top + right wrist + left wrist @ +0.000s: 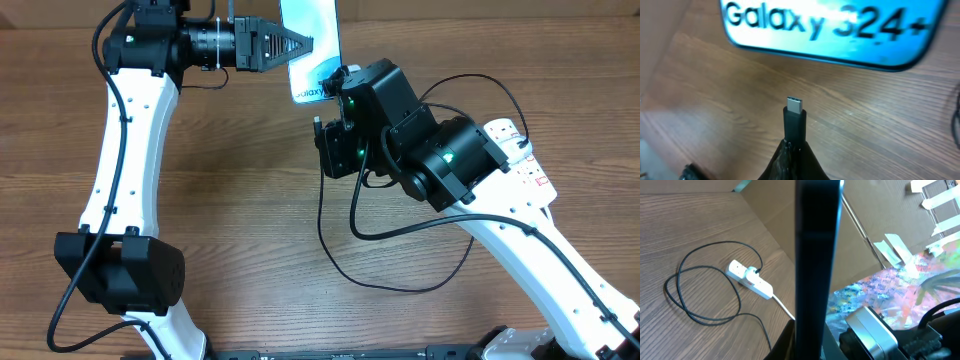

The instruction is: Plug charger to phone and switch on socket

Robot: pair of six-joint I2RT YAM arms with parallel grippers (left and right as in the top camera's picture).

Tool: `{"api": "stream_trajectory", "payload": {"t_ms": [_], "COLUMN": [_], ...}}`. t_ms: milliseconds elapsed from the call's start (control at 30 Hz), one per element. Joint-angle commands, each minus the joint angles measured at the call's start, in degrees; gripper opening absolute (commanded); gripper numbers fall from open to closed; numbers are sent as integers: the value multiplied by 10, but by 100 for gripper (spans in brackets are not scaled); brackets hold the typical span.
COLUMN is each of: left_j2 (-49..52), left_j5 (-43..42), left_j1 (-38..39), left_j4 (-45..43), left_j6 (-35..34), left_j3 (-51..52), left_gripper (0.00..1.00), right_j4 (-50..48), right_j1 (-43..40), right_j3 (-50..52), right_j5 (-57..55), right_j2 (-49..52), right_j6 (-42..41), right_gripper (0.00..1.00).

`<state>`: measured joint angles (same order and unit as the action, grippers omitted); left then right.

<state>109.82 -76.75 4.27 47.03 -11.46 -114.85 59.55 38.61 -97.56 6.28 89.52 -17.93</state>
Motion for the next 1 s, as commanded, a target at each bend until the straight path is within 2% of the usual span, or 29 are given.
{"api": "stream_trajectory", "payload": {"t_ms": [0,967], "left_j2": [-4,-4], "left_j5": [-28,-50], "left_j1": [-1,-1], "left_j4": [-2,20], "left_j6": [26,53], "left_j3": [-9,-8], "left_gripper": [4,4], "right_j4": [-7,-24], "right_j1": [0,-1], "right_j3": [-8,-31], "right_j5": [-38,-24], "right_j2": [-3,-3], "right_j6": [-2,-2], "right_gripper": [4,4]}}
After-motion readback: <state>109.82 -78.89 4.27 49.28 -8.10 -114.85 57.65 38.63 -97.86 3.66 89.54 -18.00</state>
